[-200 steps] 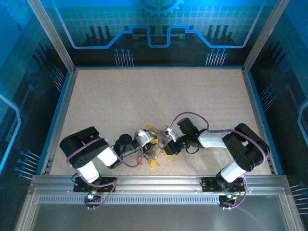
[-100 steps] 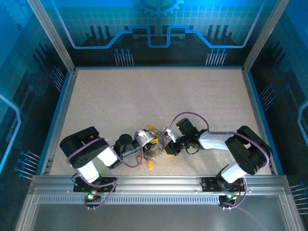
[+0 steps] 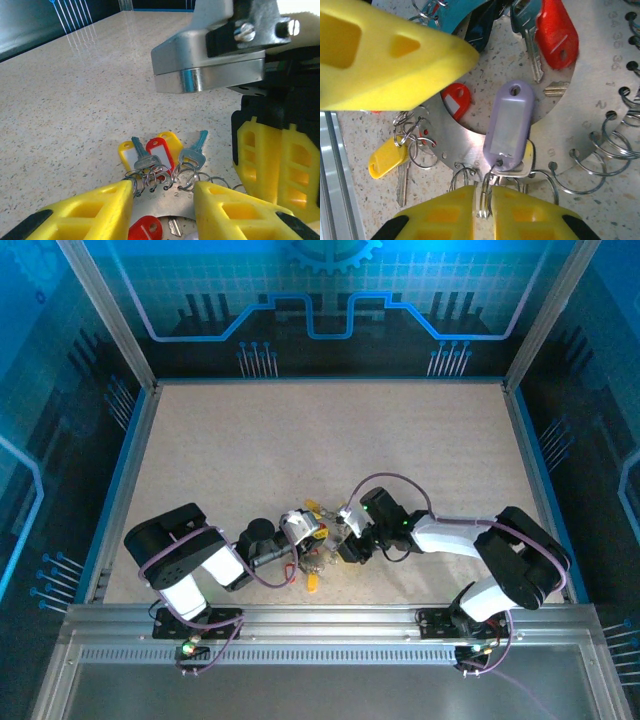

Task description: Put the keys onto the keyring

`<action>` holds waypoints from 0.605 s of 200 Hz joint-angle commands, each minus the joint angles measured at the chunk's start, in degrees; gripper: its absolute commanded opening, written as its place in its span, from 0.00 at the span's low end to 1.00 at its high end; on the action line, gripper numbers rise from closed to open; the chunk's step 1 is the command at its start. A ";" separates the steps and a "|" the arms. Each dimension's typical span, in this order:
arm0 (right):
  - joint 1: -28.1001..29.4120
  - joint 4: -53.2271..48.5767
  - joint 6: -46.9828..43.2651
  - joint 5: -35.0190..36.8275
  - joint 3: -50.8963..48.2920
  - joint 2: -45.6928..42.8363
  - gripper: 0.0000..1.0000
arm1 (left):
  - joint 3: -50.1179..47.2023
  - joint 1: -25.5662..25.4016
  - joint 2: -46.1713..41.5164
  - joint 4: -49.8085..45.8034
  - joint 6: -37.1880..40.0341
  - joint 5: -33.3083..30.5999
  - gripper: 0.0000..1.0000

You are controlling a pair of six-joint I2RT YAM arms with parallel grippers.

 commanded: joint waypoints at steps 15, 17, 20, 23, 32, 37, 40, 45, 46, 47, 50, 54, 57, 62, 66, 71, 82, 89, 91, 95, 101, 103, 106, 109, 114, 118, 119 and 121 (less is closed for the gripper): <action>0.87 -0.86 -0.46 0.85 0.89 1.18 0.22 | -0.74 0.45 0.77 2.21 0.63 -0.12 0.39; 0.92 -0.88 -0.48 0.94 0.96 1.25 0.22 | -0.79 0.51 0.78 2.21 0.62 -0.11 0.39; 1.01 -0.91 -0.51 0.94 0.94 1.34 0.22 | -0.73 0.50 0.79 2.20 0.61 -0.10 0.39; 1.07 -0.93 -0.47 1.02 1.09 1.47 0.22 | -0.74 0.47 0.84 2.20 0.61 -0.10 0.39; 1.13 -1.03 -0.44 1.44 1.11 1.76 0.22 | -0.67 0.51 0.87 2.20 0.73 -0.10 0.39; 1.20 -1.10 -0.52 1.59 1.18 1.88 0.22 | -0.64 0.50 0.87 2.16 0.70 -0.18 0.39; 1.33 -1.25 -0.62 1.75 1.32 2.02 0.22 | -0.68 0.55 0.86 2.20 0.74 -0.19 0.39; 1.52 -1.36 -0.69 2.04 1.42 2.14 0.22 | -0.73 0.47 0.79 2.20 0.75 -0.19 0.39; 1.54 -1.38 -0.71 2.11 1.44 2.19 0.22 | -0.77 0.45 0.79 2.20 0.77 -0.19 0.39; 1.54 -1.43 -0.71 2.18 1.45 2.22 0.22 | -0.75 0.49 0.79 2.20 0.73 -0.19 0.39; 1.64 -1.51 -0.72 2.34 1.45 2.31 0.22 | -0.77 0.50 0.79 2.20 0.75 -0.19 0.39; 1.74 -1.58 -0.80 2.50 1.53 2.40 0.22 | -0.76 0.46 0.79 2.20 0.81 -0.21 0.39; 1.89 -1.77 -0.88 2.70 1.58 2.49 0.22 | -0.75 0.45 0.79 2.20 0.82 -0.19 0.39; 2.04 -1.85 -0.89 2.86 1.71 2.57 0.22 | -0.75 0.44 0.79 2.20 0.84 -0.27 0.39; 2.16 -1.91 -0.97 3.03 1.80 2.66 0.22 | -0.80 0.48 0.79 2.20 0.81 -0.23 0.39; 2.27 -2.05 -0.97 3.22 1.88 2.76 0.22 | -0.81 0.49 0.79 2.20 0.86 -0.27 0.39; 2.52 -2.05 -0.92 3.27 1.97 3.01 0.22 | -0.83 0.52 0.78 2.20 0.74 -0.28 0.39; 2.58 -2.00 -0.92 3.23 2.02 3.17 0.22 | -0.81 0.52 0.79 2.20 0.73 -0.20 0.39; 2.60 -2.02 -0.95 3.25 2.00 3.20 0.22 | -0.81 0.48 0.79 2.20 0.71 -0.26 0.39; 2.56 -1.95 -0.90 3.13 2.03 3.29 0.22 | -0.84 0.48 0.85 2.21 0.77 -0.19 0.39; 2.60 -1.92 -0.91 3.11 2.09 3.46 0.22 | -0.82 0.47 0.85 2.20 0.76 -0.19 0.39; 2.58 -1.92 -0.92 3.13 2.08 3.54 0.22 | -0.82 0.47 0.85 2.25 0.76 -0.19 0.39; 2.60 -1.92 -0.92 3.07 2.11 3.60 0.23 | -0.83 0.53 0.89 2.21 0.77 -0.19 0.39; 2.58 -1.91 -0.92 3.10 2.09 3.65 0.23 | -0.82 0.53 0.88 2.20 0.77 -0.25 0.38; 2.60 -1.84 -0.96 3.09 2.11 3.70 0.23 | -0.82 0.54 0.87 2.20 0.79 -0.26 0.39; 2.56 -1.85 -0.94 2.98 2.11 3.78 0.23 | -0.84 0.52 0.87 2.20 0.85 -0.27 0.39; 2.54 -1.88 -0.92 2.97 2.14 3.80 0.23 | -0.87 0.52 0.87 2.20 0.86 -0.27 0.39; 2.53 -1.85 -0.95 2.97 2.11 3.82 0.23 | -0.87 0.55 0.83 2.20 0.85 -0.28 0.38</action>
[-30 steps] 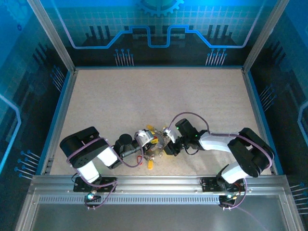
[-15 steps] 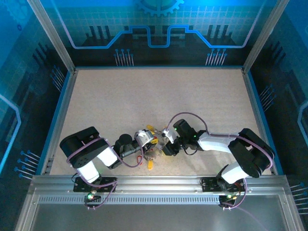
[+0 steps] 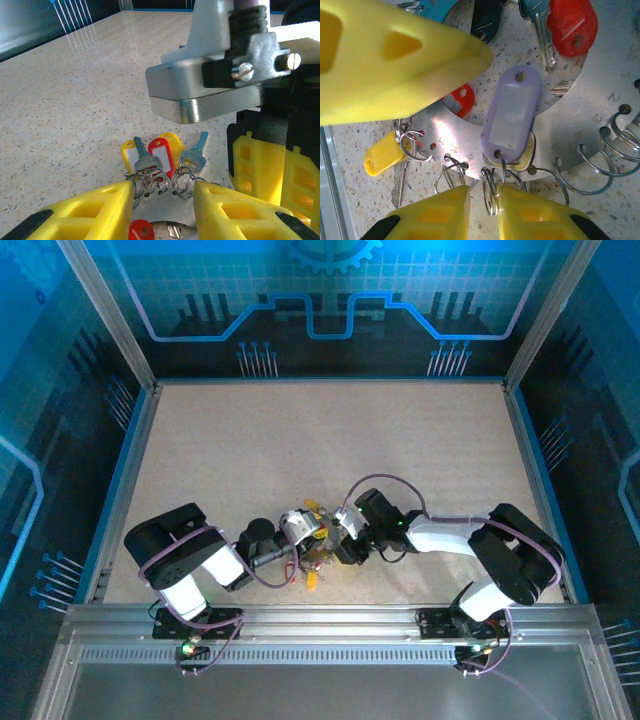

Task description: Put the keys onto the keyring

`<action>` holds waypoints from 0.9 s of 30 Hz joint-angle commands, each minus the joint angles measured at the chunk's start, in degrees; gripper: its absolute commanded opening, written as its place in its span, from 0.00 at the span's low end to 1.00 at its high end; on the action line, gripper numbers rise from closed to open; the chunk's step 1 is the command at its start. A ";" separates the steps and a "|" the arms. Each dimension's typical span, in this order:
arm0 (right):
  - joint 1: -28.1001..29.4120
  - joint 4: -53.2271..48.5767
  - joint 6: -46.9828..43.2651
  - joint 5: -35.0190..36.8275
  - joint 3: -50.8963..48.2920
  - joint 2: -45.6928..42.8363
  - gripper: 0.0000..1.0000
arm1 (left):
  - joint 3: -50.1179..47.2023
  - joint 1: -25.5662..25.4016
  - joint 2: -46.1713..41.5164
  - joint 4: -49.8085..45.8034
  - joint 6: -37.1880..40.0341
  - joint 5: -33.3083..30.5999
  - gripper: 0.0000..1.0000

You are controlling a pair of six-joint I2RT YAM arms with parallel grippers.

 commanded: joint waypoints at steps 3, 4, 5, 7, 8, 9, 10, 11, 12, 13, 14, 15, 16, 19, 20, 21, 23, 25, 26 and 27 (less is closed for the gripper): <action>0.93 -1.61 -0.70 1.08 0.70 1.71 0.23 | -0.74 0.53 0.85 2.20 0.90 -0.28 0.39; 0.92 -1.71 -0.74 1.06 0.85 1.94 0.23 | -0.74 0.56 0.87 2.20 0.96 -0.28 0.39; 0.90 -1.78 -0.65 1.19 0.97 2.12 0.24 | -0.73 0.55 0.87 2.25 0.99 -0.28 0.39; 0.92 -2.21 -0.56 1.32 1.39 2.72 0.24 | -0.72 0.52 0.96 2.20 0.99 -0.28 0.38; 0.91 -2.39 -0.41 1.32 1.53 2.97 0.25 | -0.66 0.53 0.96 2.20 0.97 -0.28 0.38; 0.91 -2.53 -0.41 1.54 1.78 3.18 0.25 | -0.64 0.53 0.96 2.20 1.07 -0.28 0.38; 0.94 -2.82 -0.34 1.81 1.95 3.36 0.24 | -0.65 0.53 0.96 2.20 1.12 -0.33 0.38; 0.94 -3.06 -0.42 1.80 2.10 3.45 0.24 | -0.69 0.59 0.94 2.20 1.07 -0.36 0.38; 0.92 -3.26 -0.49 1.84 2.29 3.47 0.22 | -0.72 0.58 0.88 2.21 1.17 -0.36 0.38; 0.88 -3.36 -0.53 1.77 2.39 3.47 0.21 | -0.75 0.57 0.86 2.23 1.15 -0.36 0.38; 0.94 -3.45 -0.64 1.85 2.40 3.38 0.19 | -0.74 0.53 0.78 2.23 1.23 -0.36 0.38; 0.93 -3.56 -0.72 1.90 2.45 3.39 0.17 | -0.77 0.55 0.72 2.20 1.26 -0.44 0.38; 0.88 -3.54 -0.70 1.85 2.46 3.38 0.15 | -0.67 0.59 0.61 2.25 1.38 -0.44 0.38; 0.94 -3.39 -0.92 1.85 2.20 2.74 0.06 | -0.58 0.65 0.52 2.25 1.40 -0.41 0.38; 0.88 -3.20 -1.00 1.88 2.07 2.53 0.04 | -0.55 0.67 0.39 2.20 1.41 -0.37 0.38; 0.91 -3.03 -1.20 1.92 1.85 2.02 0.03 | -0.60 0.65 0.42 2.20 1.50 -0.34 0.38; 0.93 -2.84 -1.39 2.42 1.43 0.92 0.02 | -0.50 0.74 0.27 2.20 1.62 -0.36 0.38; 0.93 -2.84 -1.57 3.88 0.90 -0.65 0.00 | -0.50 0.70 0.09 2.20 1.69 -0.36 0.38; 0.94 -2.86 -1.57 4.81 0.64 -1.43 0.00 | -0.55 0.79 0.03 2.20 1.73 -0.36 0.38; 0.93 -2.88 -1.68 5.58 0.17 -2.37 0.00 | -0.49 0.82 0.00 2.20 1.80 -0.30 0.38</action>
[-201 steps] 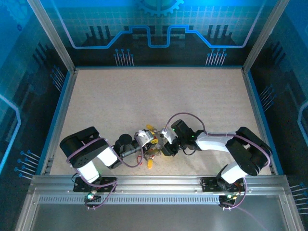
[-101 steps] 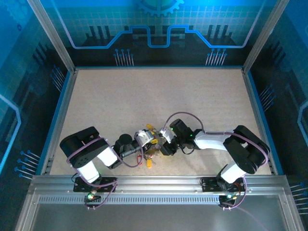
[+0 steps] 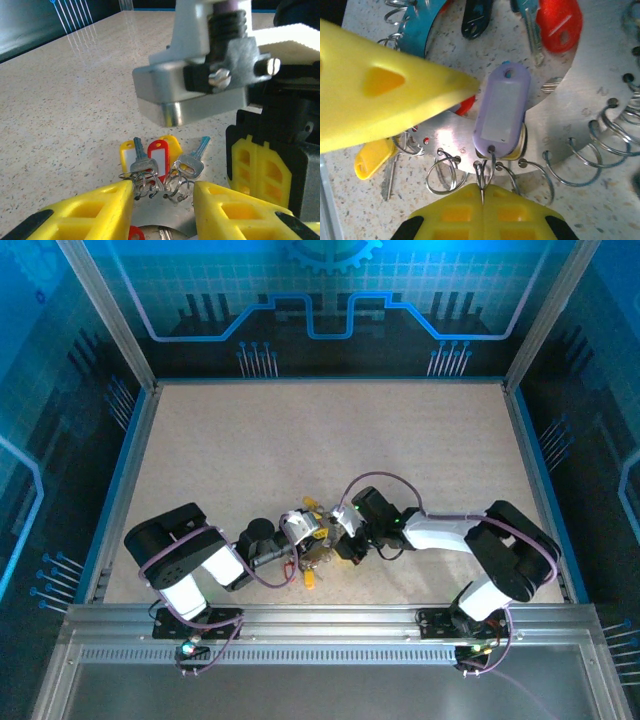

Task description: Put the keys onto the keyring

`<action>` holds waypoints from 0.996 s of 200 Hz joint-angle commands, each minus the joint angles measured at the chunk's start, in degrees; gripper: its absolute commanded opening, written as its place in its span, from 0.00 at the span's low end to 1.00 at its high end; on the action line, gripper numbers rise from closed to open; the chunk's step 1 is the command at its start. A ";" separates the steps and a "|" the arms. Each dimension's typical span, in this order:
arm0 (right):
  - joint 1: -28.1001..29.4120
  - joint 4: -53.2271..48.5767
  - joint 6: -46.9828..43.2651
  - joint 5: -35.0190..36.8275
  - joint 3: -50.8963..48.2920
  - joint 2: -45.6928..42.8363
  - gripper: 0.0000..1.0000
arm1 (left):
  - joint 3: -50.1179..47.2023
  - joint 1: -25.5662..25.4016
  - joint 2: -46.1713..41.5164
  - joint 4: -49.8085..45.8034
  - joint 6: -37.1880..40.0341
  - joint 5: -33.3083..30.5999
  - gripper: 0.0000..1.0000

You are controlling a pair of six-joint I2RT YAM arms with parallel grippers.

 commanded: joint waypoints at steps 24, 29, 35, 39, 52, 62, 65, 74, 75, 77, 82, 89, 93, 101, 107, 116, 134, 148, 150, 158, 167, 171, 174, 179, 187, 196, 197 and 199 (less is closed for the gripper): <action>0.60 -3.43 -2.12 6.11 -1.65 -7.76 0.00 | -0.51 0.60 -0.36 2.20 2.14 0.73 0.38; 0.62 -3.96 -2.66 6.81 -1.47 -8.55 0.00 | -0.38 0.62 -0.44 2.20 2.59 1.13 0.38; 0.69 -4.91 -3.59 7.64 -1.30 -9.55 0.00 | -0.34 0.63 -0.62 2.20 3.03 1.57 0.38; 0.86 -5.42 -4.40 8.41 -1.16 -10.17 0.00 | -0.29 0.58 -0.79 2.25 3.42 1.79 0.38; 1.41 -7.35 -9.22 8.92 -0.69 -12.79 0.00 | -0.27 0.55 -1.53 2.20 4.82 2.63 0.38; 1.97 -8.06 -11.60 11.06 -0.70 -15.04 0.00 | -0.14 0.60 -2.46 2.20 6.19 3.19 0.39; 1.83 -7.97 -11.96 11.10 -0.68 -15.79 0.00 | -0.19 0.69 -2.84 2.20 6.43 3.23 0.39; 1.88 -8.42 -13.40 10.80 -0.41 -17.60 0.00 | -0.27 0.71 -4.10 2.20 7.34 3.33 0.39; 1.91 -8.53 -13.53 10.74 -0.30 -17.72 0.00 | -0.28 0.72 -4.32 2.20 7.45 3.33 0.39; 1.93 -8.84 -13.79 10.78 -0.02 -18.08 0.00 | -0.22 0.72 -4.59 2.20 7.62 3.28 0.39; 2.10 -9.92 -14.26 11.03 0.79 -18.65 0.00 | -0.39 0.70 -5.37 2.21 8.13 3.32 0.39; 2.47 -12.38 -14.99 12.57 2.56 -19.09 0.00 | -0.50 0.79 -6.47 2.20 8.75 3.29 0.39; 2.70 -13.87 -15.44 13.67 3.77 -19.01 0.00 | -0.60 0.84 -7.27 2.07 9.06 3.31 0.39; 3.14 -17.62 -16.70 15.84 6.28 -18.76 0.00 | -0.87 0.84 -8.84 1.58 9.71 3.37 0.39; 3.39 -20.04 -17.88 16.95 8.00 -18.56 0.00 | -0.97 0.91 -10.12 0.92 10.38 3.61 0.39; 3.59 -22.61 -19.22 18.58 10.21 -18.67 0.00 | -1.03 0.95 -12.16 -0.39 11.31 3.88 0.39; 3.77 -24.84 -21.48 19.49 12.67 -20.04 0.00 | -0.96 0.99 -17.47 -5.34 13.17 4.90 0.39; 3.93 -25.07 -23.52 19.00 13.72 -21.71 0.00 | -0.30 1.06 -22.61 -11.14 14.42 5.79 0.39; 3.99 -25.12 -23.87 18.82 13.83 -21.95 0.00 | -0.07 1.07 -23.60 -12.10 14.63 5.94 0.40; 4.10 -25.36 -25.56 18.09 14.37 -22.77 0.00 | 0.85 1.07 -27.15 -17.13 15.74 7.07 0.40; 4.06 -25.99 -27.85 17.21 14.51 -23.36 0.00 | 2.52 1.07 -31.33 -25.04 17.57 8.78 0.40; 4.13 -26.38 -28.97 16.76 14.50 -23.58 0.00 | 3.57 1.05 -33.14 -29.21 18.58 9.73 0.40; 4.20 -26.66 -29.72 16.53 14.56 -23.64 0.00 | 4.34 1.07 -34.59 -32.35 19.45 10.54 0.40; 4.15 -27.06 -30.86 16.48 15.99 -23.73 0.00 | 6.00 1.00 -36.61 -38.23 21.24 11.78 0.40; 4.15 -27.54 -32.22 16.69 16.62 -23.82 0.00 | 8.58 1.05 -39.35 -47.85 24.05 13.56 0.40; 4.24 -28.47 -34.22 16.49 17.24 -23.66 0.00 | 11.00 1.04 -41.17 -55.89 26.07 14.30 0.40; 4.23 -28.62 -34.45 16.40 17.27 -23.70 0.00 | 11.16 1.01 -41.31 -56.33 26.22 14.31 0.40; 4.27 -28.78 -34.86 16.37 17.40 -23.70 0.00 | 11.43 0.97 -41.52 -57.25 26.44 14.25 0.40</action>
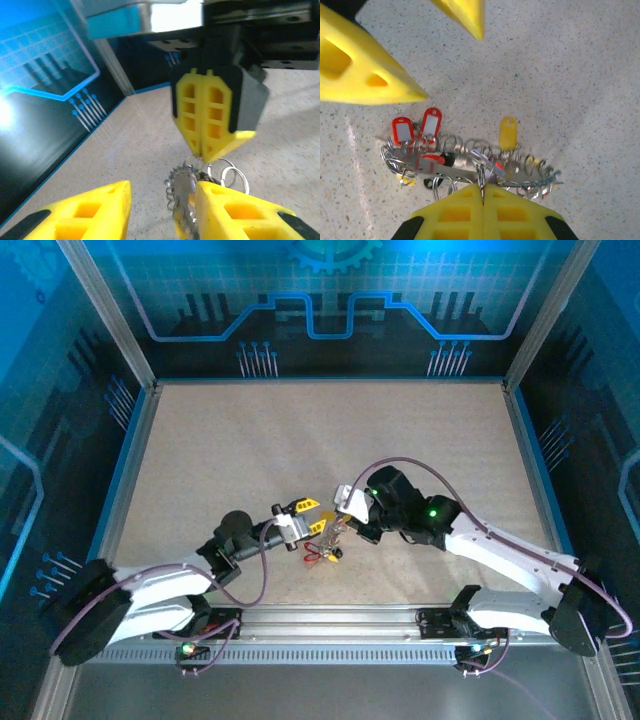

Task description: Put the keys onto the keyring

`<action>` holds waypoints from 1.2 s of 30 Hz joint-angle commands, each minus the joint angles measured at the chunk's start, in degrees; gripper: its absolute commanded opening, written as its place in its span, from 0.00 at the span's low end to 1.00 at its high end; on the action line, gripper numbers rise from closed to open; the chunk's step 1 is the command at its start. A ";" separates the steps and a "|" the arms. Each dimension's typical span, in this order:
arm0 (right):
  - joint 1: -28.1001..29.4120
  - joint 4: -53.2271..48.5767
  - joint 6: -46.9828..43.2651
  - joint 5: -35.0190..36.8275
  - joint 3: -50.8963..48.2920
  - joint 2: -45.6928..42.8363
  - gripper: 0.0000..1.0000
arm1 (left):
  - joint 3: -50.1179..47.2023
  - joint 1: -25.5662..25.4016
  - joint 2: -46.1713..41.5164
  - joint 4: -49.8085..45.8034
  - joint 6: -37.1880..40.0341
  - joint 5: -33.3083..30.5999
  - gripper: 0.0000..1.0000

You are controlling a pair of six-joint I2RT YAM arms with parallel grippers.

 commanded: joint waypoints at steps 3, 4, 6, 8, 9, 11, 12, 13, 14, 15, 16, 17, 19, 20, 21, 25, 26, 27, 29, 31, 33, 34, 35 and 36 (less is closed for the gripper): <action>1.27 -4.29 -9.90 -0.92 4.42 -0.77 0.00 | 6.77 0.46 -5.97 -27.16 8.63 4.99 0.40; 1.36 -4.44 -10.64 -0.64 4.79 -0.71 0.00 | 6.36 0.42 -5.74 -26.10 8.62 4.88 0.40; 1.35 -4.95 -12.49 -1.52 5.32 -0.88 0.00 | 6.24 0.40 -4.77 -25.34 8.89 5.26 0.40; 1.66 -4.98 -14.29 -1.76 5.43 -1.21 0.00 | 6.87 0.34 -3.84 -25.49 9.16 5.61 0.40; 1.71 -4.94 -15.02 -1.91 5.47 -1.35 0.00 | 7.30 0.40 -3.38 -25.47 9.29 5.80 0.40; 1.77 -4.39 -15.54 -2.23 5.52 -1.54 0.00 | 7.93 0.37 -2.54 -25.51 10.04 6.23 0.40; 1.87 -4.36 -15.97 -2.62 5.46 -1.55 0.00 | 8.31 0.38 -2.12 -25.39 10.48 6.16 0.40; 1.88 -4.24 -16.08 -2.74 5.51 -1.45 0.00 | 8.70 0.34 -1.66 -25.30 10.83 6.08 0.40; 1.92 -4.02 -16.15 -2.85 5.47 -1.20 0.00 | 9.00 0.42 -1.27 -24.82 11.07 5.95 0.40; 1.95 -4.01 -16.16 -3.01 5.64 -0.95 0.00 | 9.32 0.41 -0.76 -24.28 11.33 5.81 0.40; 1.97 -4.15 -16.16 -3.16 5.78 -0.76 0.00 | 9.61 0.39 -0.32 -23.95 11.59 5.97 0.40; 1.97 -4.20 -16.16 -3.31 5.89 -0.53 0.00 | 9.97 0.35 0.17 -23.65 11.69 6.20 0.40; 1.97 -4.41 -16.50 -3.87 6.07 -0.32 0.00 | 10.82 0.42 1.37 -23.45 12.12 6.76 0.40; 1.97 -4.46 -16.69 -4.00 6.12 -0.34 0.00 | 11.14 0.36 2.00 -23.12 12.37 6.95 0.40; 1.91 -4.58 -16.99 -4.17 6.05 -0.38 0.00 | 11.41 0.40 2.71 -22.56 12.70 7.04 0.40; 1.95 -4.73 -18.07 -5.50 5.81 -0.82 0.00 | 12.01 0.40 4.97 -20.17 14.28 7.67 0.40; 1.97 -4.86 -18.20 -5.76 5.64 -0.92 0.00 | 12.22 0.42 5.60 -19.75 14.74 8.04 0.40; 1.96 -4.92 -18.18 -6.03 5.66 -0.83 0.00 | 12.42 0.35 6.17 -19.41 15.39 8.46 0.40; 1.92 -5.01 -18.27 -6.29 5.64 -0.65 0.00 | 12.70 0.39 6.87 -18.73 15.80 9.09 0.39; 1.97 -4.95 -18.40 -6.77 5.36 -0.65 0.00 | 12.81 0.37 7.09 -18.20 15.71 9.41 0.38; 1.97 -4.43 -18.64 -7.44 4.94 -0.91 0.00 | 12.91 0.42 7.29 -17.70 15.91 8.90 0.37; 1.98 -4.28 -18.67 -7.82 4.81 -0.94 0.00 | 12.92 0.37 7.24 -17.61 16.04 8.73 0.37; 1.97 -4.12 -18.73 -8.09 4.77 -1.00 0.00 | 13.00 0.39 7.00 -17.60 16.20 8.75 0.36; 2.04 -3.93 -18.66 -8.11 4.65 -0.94 0.00 | 13.00 0.38 6.61 -17.82 16.27 8.87 0.35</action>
